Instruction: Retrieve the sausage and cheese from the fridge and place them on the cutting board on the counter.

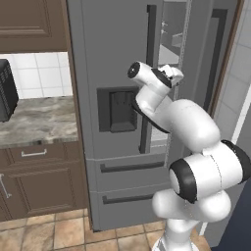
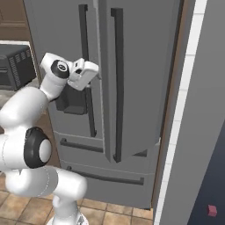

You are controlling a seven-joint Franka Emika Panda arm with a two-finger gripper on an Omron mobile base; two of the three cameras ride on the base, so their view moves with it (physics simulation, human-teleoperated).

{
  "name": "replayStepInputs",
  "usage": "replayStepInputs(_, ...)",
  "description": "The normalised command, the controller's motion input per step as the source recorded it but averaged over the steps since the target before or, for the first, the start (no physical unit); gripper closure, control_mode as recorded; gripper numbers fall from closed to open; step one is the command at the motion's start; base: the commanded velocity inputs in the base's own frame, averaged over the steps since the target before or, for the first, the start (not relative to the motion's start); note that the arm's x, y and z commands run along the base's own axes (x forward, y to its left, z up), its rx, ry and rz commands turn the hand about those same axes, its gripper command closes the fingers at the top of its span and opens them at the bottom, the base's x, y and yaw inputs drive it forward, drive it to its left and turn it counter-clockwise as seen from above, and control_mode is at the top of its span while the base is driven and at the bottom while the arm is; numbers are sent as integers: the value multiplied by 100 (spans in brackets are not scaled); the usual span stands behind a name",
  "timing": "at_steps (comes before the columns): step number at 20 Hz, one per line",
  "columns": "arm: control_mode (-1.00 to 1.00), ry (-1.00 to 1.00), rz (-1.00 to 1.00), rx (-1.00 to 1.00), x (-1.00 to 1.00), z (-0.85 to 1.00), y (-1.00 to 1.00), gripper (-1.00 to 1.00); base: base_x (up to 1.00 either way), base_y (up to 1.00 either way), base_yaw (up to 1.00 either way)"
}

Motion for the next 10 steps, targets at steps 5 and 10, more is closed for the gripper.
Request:
replayStepInputs(5,-100,-9,0,0,25,-23,-37,-100,0,0,0)
replayStepInputs(10,-100,-12,-7,0,14,-15,-54,-100,0,0,0)
